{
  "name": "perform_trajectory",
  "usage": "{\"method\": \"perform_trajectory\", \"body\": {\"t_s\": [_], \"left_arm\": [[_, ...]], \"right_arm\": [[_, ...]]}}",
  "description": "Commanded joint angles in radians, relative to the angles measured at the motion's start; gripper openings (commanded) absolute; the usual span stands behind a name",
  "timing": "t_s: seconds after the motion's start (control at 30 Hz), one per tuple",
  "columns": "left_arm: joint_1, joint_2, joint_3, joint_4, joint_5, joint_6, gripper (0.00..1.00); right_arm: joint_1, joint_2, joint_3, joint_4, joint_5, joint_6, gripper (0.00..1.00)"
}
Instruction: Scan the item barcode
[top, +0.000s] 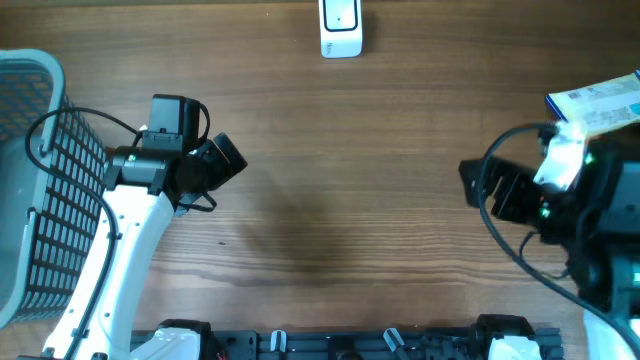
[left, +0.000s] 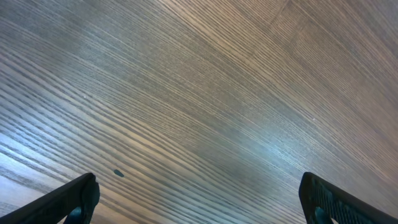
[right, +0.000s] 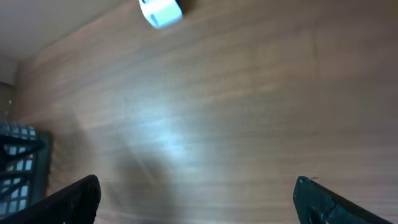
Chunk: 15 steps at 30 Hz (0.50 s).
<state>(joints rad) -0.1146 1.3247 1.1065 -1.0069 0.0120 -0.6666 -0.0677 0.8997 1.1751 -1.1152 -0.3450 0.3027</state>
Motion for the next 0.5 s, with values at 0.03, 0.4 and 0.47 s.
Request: {"method": "perform_trajectory", "body": {"t_s": [0.03, 0.4, 0.47], "left_arm": [[0.006, 0.000, 0.005, 0.000, -0.014, 0.008, 1.00], [0.006, 0.000, 0.006, 0.000, -0.014, 0.008, 1.00], [0.006, 0.000, 0.005, 0.000, -0.014, 0.008, 1.00]], "right_arm": [[-0.002, 0.012, -0.129, 0.021, -0.031, 0.210, 1.00], [-0.002, 0.224, -0.147, 0.059, -0.057, 0.234, 1.00], [-0.002, 0.224, -0.147, 0.059, -0.077, 0.259, 1.00]]}}
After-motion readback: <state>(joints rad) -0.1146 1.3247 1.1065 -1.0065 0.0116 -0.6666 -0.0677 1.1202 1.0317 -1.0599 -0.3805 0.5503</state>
